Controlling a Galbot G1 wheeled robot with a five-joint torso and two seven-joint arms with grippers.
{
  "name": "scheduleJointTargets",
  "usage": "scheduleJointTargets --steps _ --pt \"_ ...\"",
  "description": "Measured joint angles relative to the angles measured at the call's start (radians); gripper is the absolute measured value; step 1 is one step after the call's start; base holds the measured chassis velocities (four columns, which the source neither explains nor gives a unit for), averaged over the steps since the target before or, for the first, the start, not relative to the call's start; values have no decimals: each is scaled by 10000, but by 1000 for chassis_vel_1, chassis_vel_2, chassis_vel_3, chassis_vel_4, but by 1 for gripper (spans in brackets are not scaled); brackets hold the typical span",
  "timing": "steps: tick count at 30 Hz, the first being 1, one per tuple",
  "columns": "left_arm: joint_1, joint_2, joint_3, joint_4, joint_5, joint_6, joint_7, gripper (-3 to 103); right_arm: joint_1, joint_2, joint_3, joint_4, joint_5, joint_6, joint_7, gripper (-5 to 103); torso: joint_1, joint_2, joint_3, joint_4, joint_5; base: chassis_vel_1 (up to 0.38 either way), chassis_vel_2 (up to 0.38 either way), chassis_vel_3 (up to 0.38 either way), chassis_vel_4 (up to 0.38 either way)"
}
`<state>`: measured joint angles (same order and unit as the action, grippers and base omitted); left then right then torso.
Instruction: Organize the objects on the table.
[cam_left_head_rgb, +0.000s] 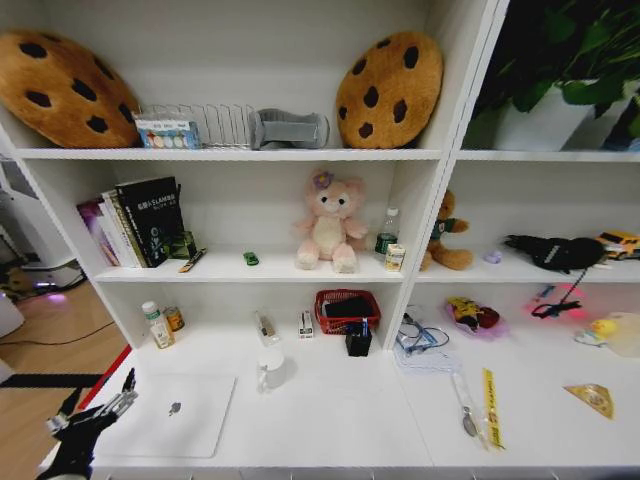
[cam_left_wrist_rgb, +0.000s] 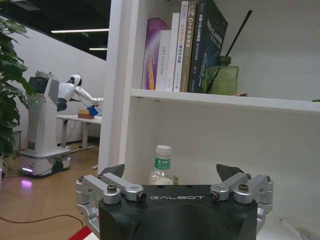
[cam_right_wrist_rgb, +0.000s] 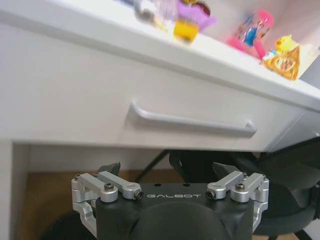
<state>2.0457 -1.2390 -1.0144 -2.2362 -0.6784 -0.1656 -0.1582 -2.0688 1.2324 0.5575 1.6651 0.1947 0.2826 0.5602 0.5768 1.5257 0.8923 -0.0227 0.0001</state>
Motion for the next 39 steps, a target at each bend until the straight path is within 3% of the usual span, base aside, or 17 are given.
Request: scheduleJointTargets --steps 10,19,23,25,26,31,39 --pt "0 0 0 0 0 0 1 100 -2402 -735 398 3577 25 152 -9 100 0 0 1 1 -3 0 0 0 0" --pt "0 0 0 0 0 0 1 100 -2315 -1384 563 5390 333 -389 -279 100 0 0 1 0 -2 0 0 0 0" --pt "0 0 -1 0 0 0 1 100 -1249 -2092 717 5281 804 -505 -1197 100 0 -1 2 1 2 0 0 0 0" --pt "0 0 0 0 0 0 1 100 -358 -2537 830 4863 1457 -456 -2157 100 1 -2 3 1 1 0 0 0 0" --pt "0 0 0 0 0 0 1 100 -358 -2537 830 4863 1457 -456 -2157 100 1 -2 3 1 1 0 0 0 0" --pt "0 0 0 0 0 0 1 100 1415 -3143 786 3473 2403 109 -4018 100 2 -2 3 3 0 0 0 0 0" --pt "-1 0 0 0 0 0 1 100 2534 -3313 660 2193 2131 794 -4891 100 2 -3 3 1 0 0 0 0 0"
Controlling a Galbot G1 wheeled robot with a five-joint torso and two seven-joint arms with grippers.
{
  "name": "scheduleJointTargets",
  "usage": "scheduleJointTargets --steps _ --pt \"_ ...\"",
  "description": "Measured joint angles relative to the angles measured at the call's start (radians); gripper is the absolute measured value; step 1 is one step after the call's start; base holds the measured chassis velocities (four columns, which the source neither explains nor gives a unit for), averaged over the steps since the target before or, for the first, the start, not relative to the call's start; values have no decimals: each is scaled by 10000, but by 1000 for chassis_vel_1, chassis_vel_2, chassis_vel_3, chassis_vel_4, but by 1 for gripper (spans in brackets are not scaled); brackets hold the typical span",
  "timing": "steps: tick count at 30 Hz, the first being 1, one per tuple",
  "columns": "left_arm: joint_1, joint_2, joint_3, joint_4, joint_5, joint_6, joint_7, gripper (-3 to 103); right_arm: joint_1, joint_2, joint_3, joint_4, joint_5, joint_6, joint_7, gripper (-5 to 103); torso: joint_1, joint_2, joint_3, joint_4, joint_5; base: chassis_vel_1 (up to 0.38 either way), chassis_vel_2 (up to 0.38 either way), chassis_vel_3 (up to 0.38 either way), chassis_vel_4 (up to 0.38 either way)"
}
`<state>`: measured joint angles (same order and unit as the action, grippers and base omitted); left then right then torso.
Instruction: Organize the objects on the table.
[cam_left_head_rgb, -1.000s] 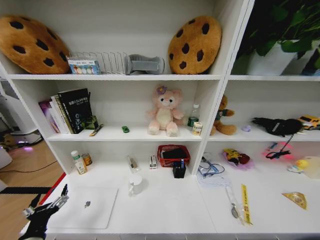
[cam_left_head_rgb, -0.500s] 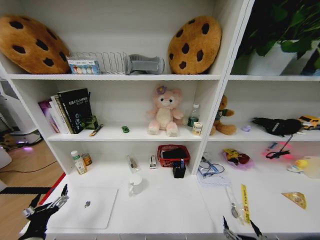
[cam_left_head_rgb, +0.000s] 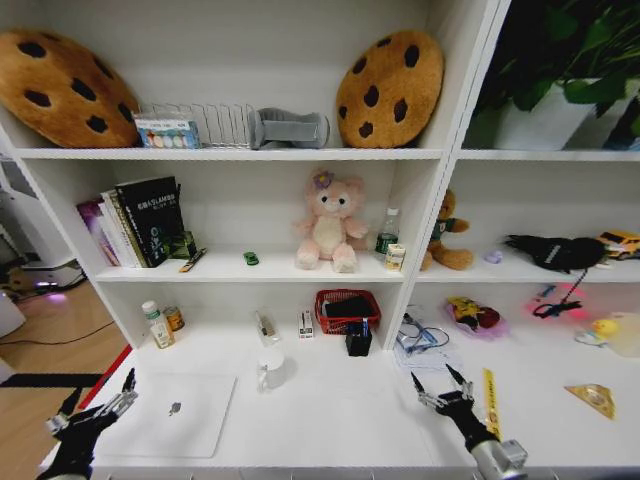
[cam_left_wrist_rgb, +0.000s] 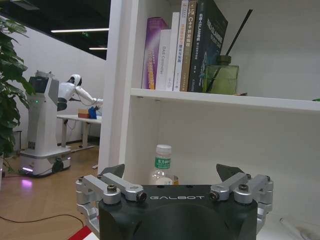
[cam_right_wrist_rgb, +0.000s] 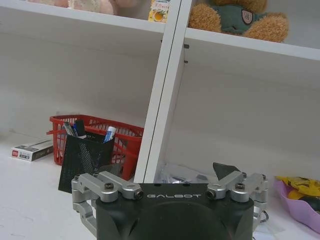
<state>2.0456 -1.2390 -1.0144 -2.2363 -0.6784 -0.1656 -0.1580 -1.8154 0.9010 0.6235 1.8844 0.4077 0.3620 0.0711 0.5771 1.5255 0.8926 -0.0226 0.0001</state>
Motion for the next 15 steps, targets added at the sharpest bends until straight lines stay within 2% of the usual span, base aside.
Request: scheduleJointTargets --steps 8,15 --pt "0 0 0 0 -1 0 0 100 194 158 75 -67 108 64 63 100 0 1 -2 -1 -3 -4 -7 7 4" --pt "0 0 0 0 0 0 0 100 162 226 200 -47 176 59 221 100 0 1 -2 0 -1 -106 -113 100 115"
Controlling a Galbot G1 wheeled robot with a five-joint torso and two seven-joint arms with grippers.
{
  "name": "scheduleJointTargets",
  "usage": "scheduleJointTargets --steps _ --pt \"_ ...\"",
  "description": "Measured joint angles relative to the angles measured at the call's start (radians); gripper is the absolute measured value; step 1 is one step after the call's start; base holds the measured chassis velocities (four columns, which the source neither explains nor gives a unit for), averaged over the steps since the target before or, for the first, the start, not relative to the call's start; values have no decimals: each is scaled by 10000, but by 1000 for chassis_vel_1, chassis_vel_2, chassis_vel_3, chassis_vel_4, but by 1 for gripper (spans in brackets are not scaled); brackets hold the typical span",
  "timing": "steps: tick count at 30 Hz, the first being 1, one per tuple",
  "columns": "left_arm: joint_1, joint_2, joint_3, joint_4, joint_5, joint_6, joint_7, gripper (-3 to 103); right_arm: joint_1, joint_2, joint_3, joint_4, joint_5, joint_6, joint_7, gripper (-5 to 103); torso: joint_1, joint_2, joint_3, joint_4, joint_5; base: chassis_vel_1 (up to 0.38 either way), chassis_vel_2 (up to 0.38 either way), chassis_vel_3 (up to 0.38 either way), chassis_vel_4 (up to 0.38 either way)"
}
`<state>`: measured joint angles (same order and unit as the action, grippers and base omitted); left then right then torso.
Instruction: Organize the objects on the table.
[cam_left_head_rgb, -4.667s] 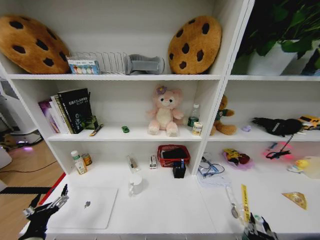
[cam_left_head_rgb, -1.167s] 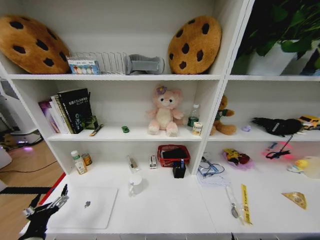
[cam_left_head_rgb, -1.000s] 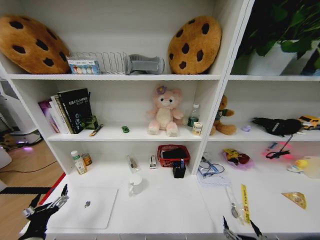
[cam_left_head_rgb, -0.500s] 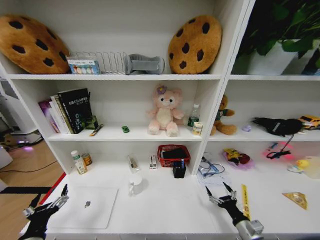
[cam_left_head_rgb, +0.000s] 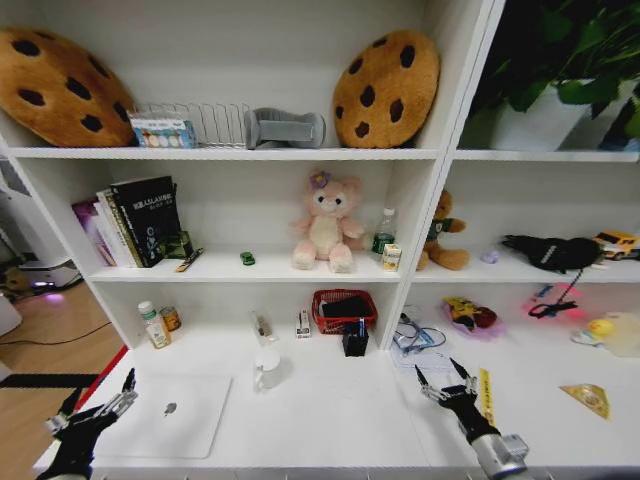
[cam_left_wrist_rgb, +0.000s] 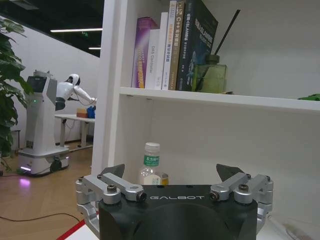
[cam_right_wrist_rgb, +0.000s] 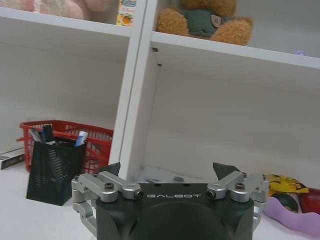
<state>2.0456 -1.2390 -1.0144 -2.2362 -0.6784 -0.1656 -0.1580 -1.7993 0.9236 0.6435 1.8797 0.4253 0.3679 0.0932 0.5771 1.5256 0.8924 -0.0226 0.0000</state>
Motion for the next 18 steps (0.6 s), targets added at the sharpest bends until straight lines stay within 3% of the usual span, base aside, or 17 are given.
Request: scheduleJointTargets --steps 14,16,18 --pt "0 -1 1 0 0 0 0 100 56 126 207 16 267 -2 342 100 -2 1 0 0 -2 -203 -173 178 193" --pt "0 -1 0 -1 0 0 0 100 91 160 238 23 335 -124 485 100 -3 1 -1 0 7 -48 -83 45 78" --pt "0 0 1 -1 0 0 1 100 196 235 383 57 577 -809 1018 100 -2 1 0 -1 0 -8 -28 22 39"
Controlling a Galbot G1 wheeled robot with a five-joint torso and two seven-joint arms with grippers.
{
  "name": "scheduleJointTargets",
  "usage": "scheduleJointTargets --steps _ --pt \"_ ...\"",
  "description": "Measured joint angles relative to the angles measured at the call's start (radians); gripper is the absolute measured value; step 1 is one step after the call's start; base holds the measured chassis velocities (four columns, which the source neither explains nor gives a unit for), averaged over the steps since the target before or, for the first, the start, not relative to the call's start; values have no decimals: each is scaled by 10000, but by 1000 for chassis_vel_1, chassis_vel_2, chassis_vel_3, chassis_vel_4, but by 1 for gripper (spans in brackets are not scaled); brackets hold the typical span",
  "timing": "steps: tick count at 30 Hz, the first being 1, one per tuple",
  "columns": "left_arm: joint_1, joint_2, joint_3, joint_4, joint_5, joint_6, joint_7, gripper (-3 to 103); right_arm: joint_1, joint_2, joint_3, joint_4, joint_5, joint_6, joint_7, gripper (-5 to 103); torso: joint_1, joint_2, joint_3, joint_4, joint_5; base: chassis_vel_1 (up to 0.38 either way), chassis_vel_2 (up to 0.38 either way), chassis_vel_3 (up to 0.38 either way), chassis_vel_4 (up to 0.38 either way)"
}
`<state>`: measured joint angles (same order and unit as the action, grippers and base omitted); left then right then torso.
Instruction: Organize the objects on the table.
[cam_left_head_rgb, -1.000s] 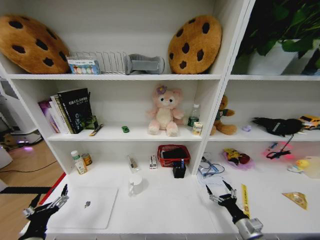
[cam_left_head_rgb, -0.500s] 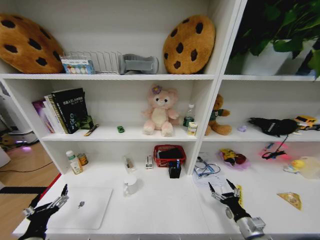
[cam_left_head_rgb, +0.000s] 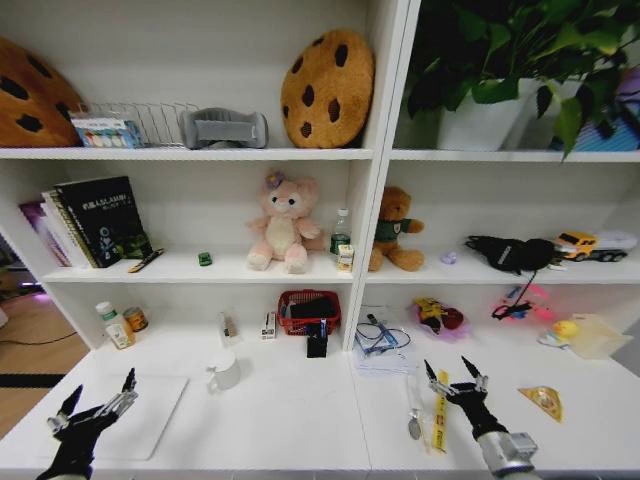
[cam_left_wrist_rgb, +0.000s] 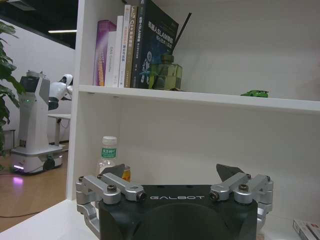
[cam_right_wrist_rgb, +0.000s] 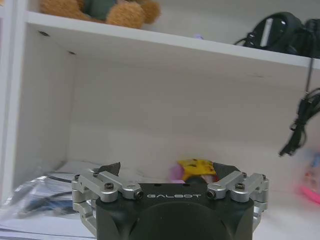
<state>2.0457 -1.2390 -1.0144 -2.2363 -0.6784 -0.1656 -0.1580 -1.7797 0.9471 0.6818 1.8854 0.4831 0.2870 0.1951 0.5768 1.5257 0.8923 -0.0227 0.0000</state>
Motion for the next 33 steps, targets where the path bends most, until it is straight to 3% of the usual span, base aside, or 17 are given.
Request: scheduleJointTargets --steps 1,4,8,16,25,31,33 --pt "0 0 0 0 0 0 0 100 0 0 0 0 0 0 0 100 0 0 0 0 0 0 0 0 0" --pt "-1 0 -2 0 0 0 0 100 275 67 356 -149 393 -1127 965 100 0 0 0 0 -1 21 34 -26 -19" --pt "0 0 -3 0 0 0 0 100 555 67 913 -659 652 -1802 1706 100 0 1 0 1 -4 22 26 -28 -15" --pt "0 0 -2 0 0 0 0 100 1584 22 1325 -2705 935 -1850 2181 100 0 1 0 -2 4 0 0 0 0" --pt "0 0 -2 0 0 0 -1 100 3124 -291 966 -4688 1170 -1831 2342 103 1 0 1 3 -1 0 0 0 0" --pt "0 0 -1 0 0 0 -1 100 3248 -214 943 -4949 1414 -2060 2579 95 1 0 1 0 -1 0 0 0 0" --pt "0 0 -1 0 0 0 0 100 3192 -134 971 -4987 1458 -2101 2635 86 1 0 1 0 0 0 0 0 0"
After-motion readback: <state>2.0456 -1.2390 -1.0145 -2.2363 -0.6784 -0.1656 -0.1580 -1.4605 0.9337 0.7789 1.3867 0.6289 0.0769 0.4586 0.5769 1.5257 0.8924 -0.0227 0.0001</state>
